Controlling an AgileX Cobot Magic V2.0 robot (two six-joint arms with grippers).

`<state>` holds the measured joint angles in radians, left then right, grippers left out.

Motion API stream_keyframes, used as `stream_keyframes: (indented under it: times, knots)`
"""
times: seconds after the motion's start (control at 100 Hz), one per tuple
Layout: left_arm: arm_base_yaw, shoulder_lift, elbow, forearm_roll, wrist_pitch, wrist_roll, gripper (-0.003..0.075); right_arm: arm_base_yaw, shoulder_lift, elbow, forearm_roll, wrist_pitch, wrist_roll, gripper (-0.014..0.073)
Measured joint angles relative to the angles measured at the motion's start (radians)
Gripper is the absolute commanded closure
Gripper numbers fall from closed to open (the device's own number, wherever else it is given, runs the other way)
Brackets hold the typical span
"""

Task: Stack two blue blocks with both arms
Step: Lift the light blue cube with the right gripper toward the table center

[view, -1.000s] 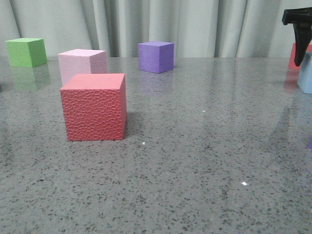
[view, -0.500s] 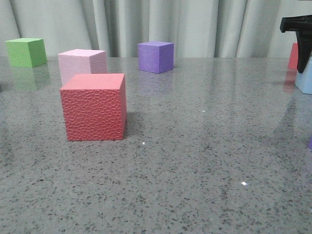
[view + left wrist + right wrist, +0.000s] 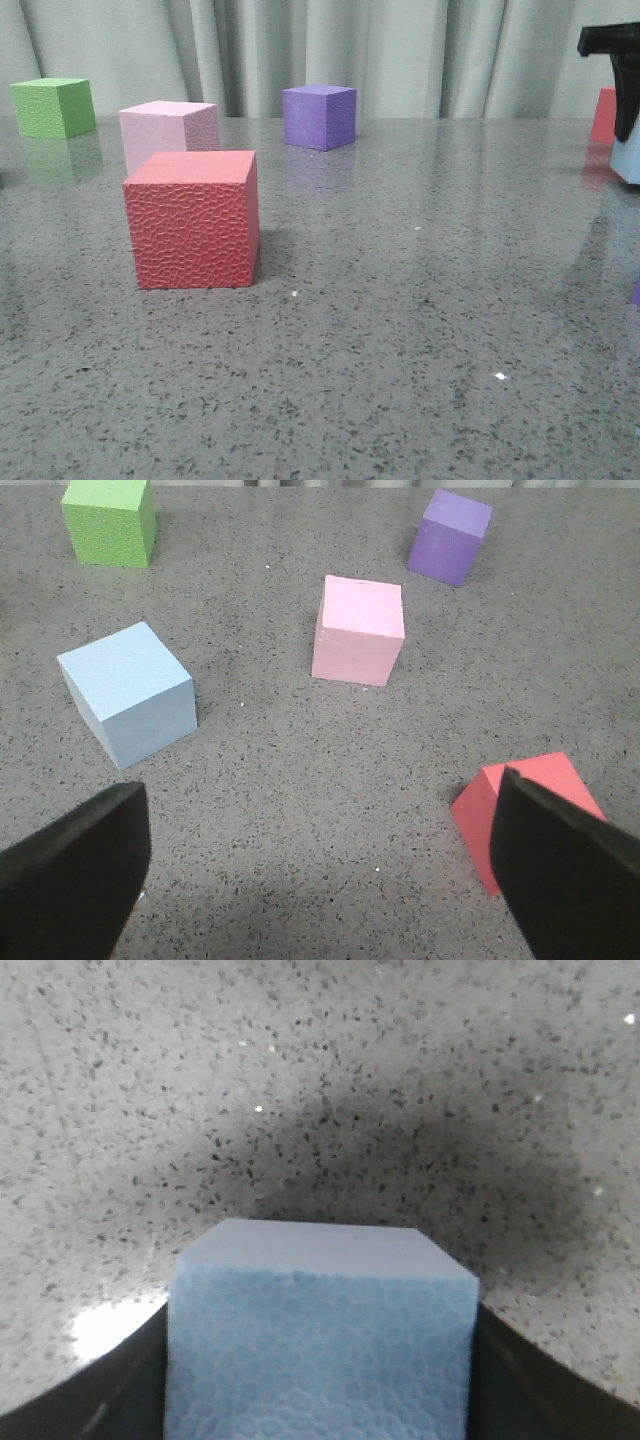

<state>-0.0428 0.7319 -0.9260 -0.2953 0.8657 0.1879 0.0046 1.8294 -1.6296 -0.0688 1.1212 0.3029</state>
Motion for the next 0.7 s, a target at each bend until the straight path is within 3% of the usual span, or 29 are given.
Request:
stream_keyframes:
  times: [0.38, 0.7]
  knots:
    - [0.000, 0.000, 0.000, 0.000, 0.000, 0.000, 0.0068, 0.138, 0.000, -0.218, 0.029, 0.114, 0.000, 0.0223]
    - [0.000, 0.000, 0.000, 0.000, 0.000, 0.000, 0.0068, 0.295, 0.000, -0.241, 0.058, 0.122, 0.056, 0.0223]
